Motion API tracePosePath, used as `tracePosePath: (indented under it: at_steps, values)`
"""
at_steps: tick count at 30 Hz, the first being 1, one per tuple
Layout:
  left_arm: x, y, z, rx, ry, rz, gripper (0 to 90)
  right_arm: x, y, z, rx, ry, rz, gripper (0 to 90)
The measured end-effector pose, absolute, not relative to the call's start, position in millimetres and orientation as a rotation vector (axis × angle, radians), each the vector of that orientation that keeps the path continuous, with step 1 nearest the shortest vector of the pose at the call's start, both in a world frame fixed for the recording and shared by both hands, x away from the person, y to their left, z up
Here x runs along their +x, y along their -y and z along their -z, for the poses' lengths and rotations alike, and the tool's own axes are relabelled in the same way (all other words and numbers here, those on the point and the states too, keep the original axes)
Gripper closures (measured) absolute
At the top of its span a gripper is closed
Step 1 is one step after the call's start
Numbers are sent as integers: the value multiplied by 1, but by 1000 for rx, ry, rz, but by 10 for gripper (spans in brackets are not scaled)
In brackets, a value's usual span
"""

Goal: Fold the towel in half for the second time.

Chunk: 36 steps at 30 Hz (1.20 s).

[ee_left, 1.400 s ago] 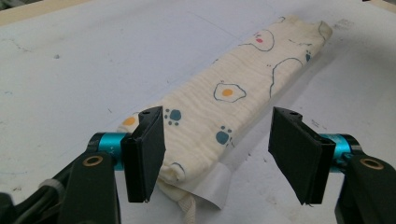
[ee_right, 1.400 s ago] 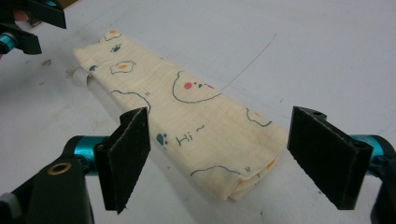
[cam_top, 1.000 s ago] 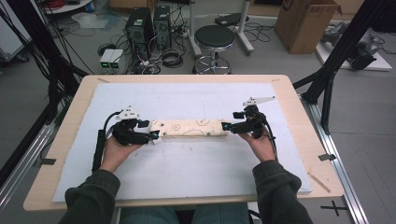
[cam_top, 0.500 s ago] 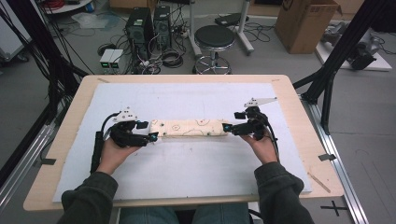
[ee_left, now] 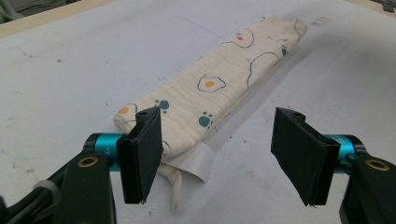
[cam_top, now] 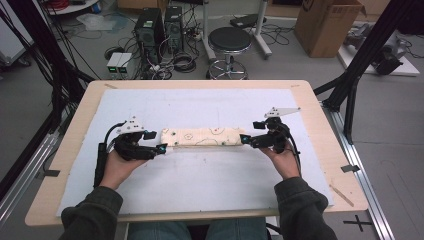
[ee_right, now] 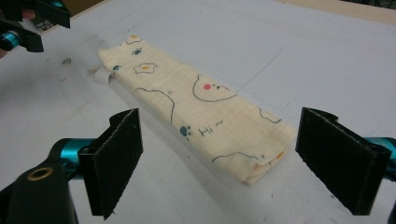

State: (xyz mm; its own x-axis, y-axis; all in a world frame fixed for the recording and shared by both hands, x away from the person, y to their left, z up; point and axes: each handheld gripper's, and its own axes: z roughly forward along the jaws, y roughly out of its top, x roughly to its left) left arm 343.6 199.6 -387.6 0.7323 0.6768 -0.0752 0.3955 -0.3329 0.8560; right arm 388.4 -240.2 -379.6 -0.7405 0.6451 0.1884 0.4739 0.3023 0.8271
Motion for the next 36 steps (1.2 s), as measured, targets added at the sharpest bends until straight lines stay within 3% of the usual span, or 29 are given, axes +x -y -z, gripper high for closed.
tracePosePath:
  at_steps: [36]
  values:
    - [310, -219, 398, 1944, -827, -387, 302, 355, 261, 395, 1043, -2353, -1422, 122]
